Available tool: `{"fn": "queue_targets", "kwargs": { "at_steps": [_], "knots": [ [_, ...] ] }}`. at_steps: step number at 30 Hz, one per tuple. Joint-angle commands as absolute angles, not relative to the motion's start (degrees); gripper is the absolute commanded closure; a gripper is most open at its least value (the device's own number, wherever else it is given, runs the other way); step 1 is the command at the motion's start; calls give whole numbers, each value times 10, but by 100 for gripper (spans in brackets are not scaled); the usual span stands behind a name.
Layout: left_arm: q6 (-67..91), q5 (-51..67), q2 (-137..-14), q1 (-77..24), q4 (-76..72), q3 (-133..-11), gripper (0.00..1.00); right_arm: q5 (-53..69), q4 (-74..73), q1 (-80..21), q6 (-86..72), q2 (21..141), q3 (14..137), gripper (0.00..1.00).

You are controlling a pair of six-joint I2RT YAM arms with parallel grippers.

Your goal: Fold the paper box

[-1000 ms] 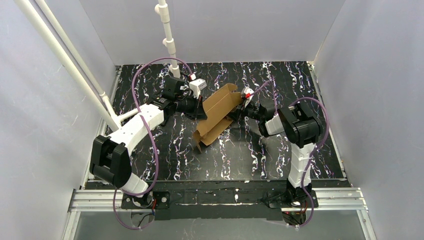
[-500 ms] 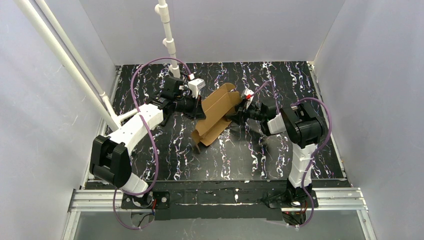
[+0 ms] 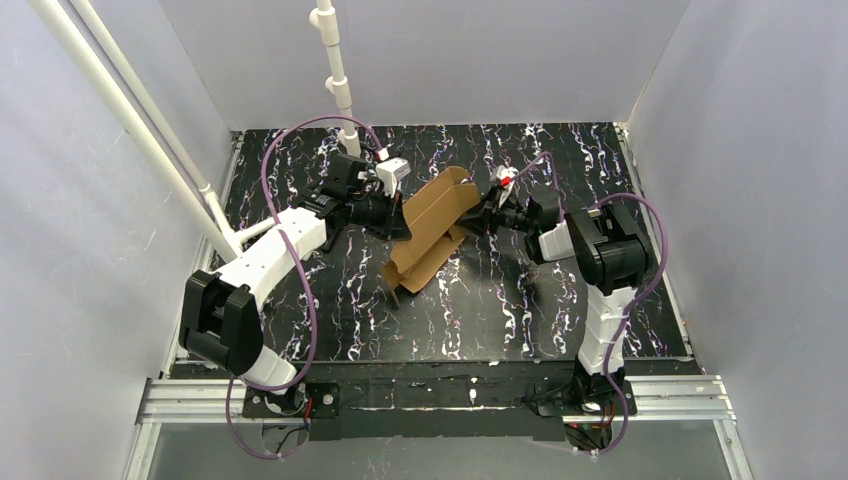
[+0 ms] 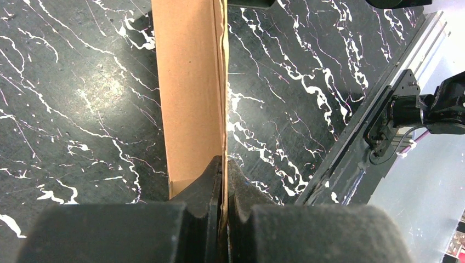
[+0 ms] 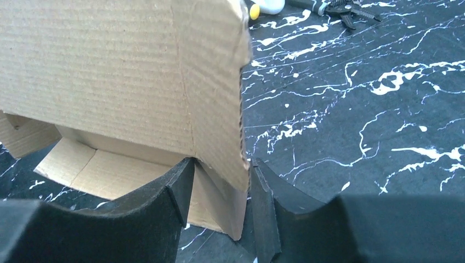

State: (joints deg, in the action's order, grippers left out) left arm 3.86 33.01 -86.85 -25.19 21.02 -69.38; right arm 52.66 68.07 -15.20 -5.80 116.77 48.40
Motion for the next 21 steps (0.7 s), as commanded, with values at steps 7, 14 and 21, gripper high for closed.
{"fn": "queue_targets", "kwargs": {
  "at_steps": [7,14,21],
  "knots": [
    [29,353,-875,-248,236,-709,100,510,629,-188,-2,1181,529,63],
    [29,350,-874,-248,236,-708,100,479,576,-192,67,1169,523,68],
    [49,348,-866,-247,225,-707,100,451,574,-193,84,1153,509,99]
  ]
}}
